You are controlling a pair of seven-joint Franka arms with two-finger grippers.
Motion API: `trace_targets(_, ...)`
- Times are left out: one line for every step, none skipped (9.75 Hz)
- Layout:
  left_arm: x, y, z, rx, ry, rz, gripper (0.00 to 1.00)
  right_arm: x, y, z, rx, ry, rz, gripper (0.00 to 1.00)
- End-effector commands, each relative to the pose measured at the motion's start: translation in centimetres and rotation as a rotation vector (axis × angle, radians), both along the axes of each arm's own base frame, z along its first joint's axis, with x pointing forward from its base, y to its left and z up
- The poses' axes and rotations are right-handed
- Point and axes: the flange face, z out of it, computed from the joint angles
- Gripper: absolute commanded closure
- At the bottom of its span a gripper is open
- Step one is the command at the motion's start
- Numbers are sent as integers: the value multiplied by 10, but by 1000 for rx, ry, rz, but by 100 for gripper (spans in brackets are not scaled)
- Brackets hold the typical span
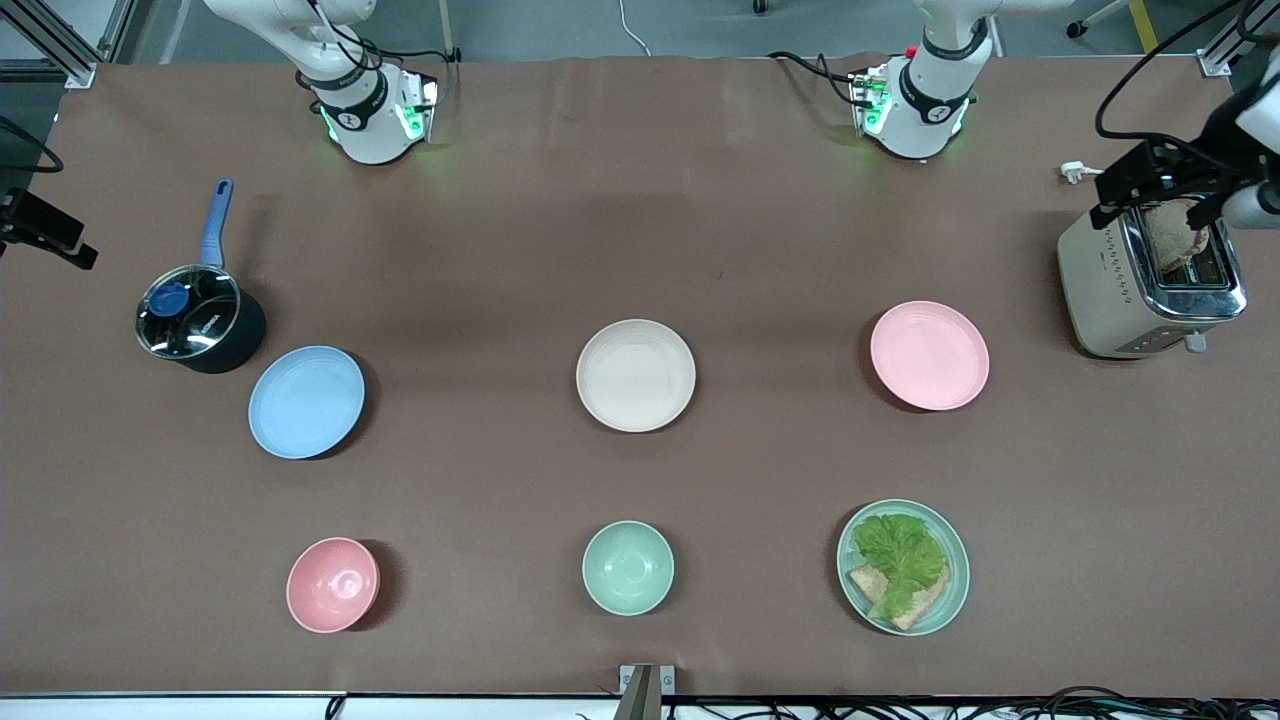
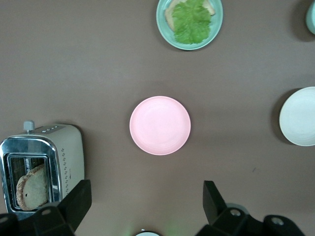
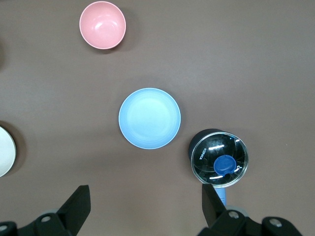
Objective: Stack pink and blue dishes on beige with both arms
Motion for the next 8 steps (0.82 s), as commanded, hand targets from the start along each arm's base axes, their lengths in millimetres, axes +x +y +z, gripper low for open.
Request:
trace_targets(12,35,-51,-31,52,47,3,-1,-2,4,8,-4,-2,0)
trace_targets(16,52,-81,-47,42,38,2,0,-2,4,5,-6,2,0)
trace_targets(19,69,-117,-50,40,38,2,1,-3,3,-5,-6,1,0)
trace_targets(19,82,-156,-51,34,41,1,3,-2,-1,-7,2,6,0)
trace_targets(17,85,-213,-87,81,23,1,7,1,-5,-10,7,11,0)
trace_targets(15,89,-261,-153,79,47,1,14,1,-17,-7,28,12,0)
trace_targets(10,97,-300,-172,65,30,1,25,2,-35,8,42,11,0)
trace_targets(5,98,-337,-178,63,7,1,44,-3,-83,29,92,14,0)
